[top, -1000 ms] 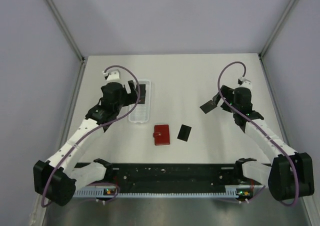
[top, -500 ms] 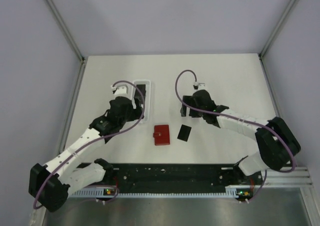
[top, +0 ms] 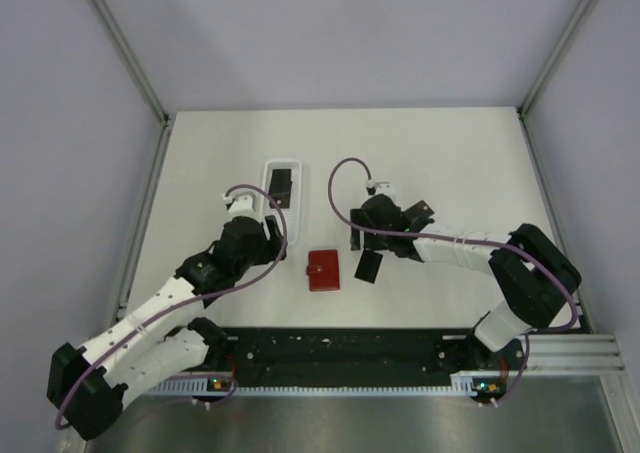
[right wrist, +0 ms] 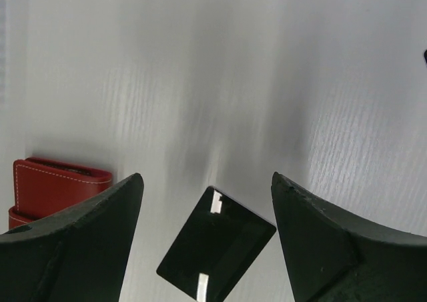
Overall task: Put the credit cards into the card holder
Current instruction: Pick up the card holder from the center of the board.
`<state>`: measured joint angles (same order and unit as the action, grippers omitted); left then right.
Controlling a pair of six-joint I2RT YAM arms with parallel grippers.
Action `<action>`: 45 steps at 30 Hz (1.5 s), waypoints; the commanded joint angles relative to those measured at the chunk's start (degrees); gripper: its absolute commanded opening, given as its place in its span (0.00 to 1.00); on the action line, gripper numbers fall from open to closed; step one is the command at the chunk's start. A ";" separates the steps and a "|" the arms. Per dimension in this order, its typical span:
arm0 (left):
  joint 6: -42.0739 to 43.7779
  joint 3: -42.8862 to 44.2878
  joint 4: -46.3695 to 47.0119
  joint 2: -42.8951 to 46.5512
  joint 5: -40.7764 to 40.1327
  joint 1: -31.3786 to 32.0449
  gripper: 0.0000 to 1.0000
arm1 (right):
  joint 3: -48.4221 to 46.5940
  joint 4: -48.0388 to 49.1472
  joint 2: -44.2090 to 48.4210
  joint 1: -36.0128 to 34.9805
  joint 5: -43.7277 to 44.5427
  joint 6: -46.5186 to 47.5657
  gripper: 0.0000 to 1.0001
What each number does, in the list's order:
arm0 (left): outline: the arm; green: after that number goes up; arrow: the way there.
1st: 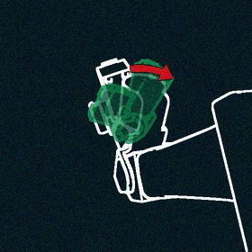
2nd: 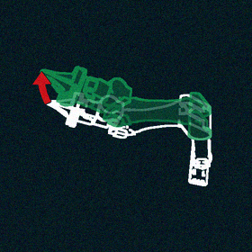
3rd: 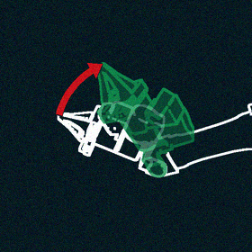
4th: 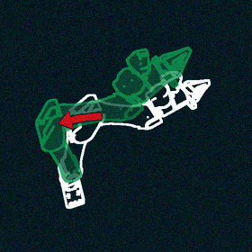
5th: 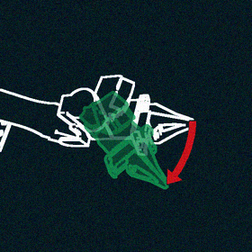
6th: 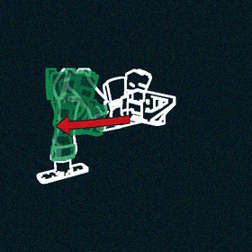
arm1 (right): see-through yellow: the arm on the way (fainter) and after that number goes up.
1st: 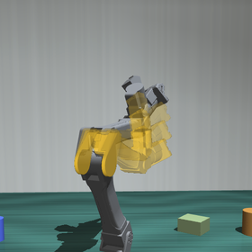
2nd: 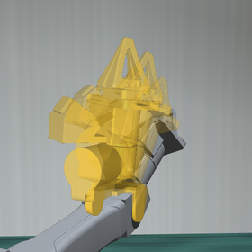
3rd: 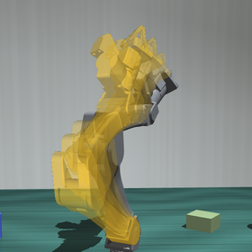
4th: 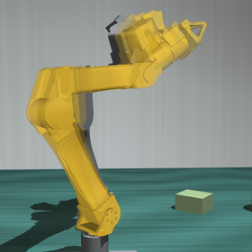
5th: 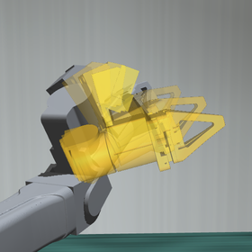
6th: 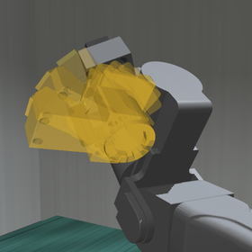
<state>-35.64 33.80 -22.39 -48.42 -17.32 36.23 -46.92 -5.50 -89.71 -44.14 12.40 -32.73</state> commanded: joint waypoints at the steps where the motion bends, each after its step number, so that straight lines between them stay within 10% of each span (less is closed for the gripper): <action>1: -1.80 -1.02 0.95 0.00 0.80 2.09 0.73 | -0.10 -2.49 0.68 -0.33 3.24 -1.55 0.77; 14: -4.96 -5.32 6.22 -2.38 1.41 7.28 0.67 | 1.92 9.27 2.70 -1.65 -17.93 0.74 0.69; 45: -6.46 -9.98 18.70 -13.79 5.98 9.48 0.43 | 9.91 23.51 -8.11 -5.87 -23.21 -12.97 0.44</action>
<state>-41.19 24.73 -8.49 -60.01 -12.38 45.21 -38.87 18.41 -95.79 -48.99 -10.85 -44.66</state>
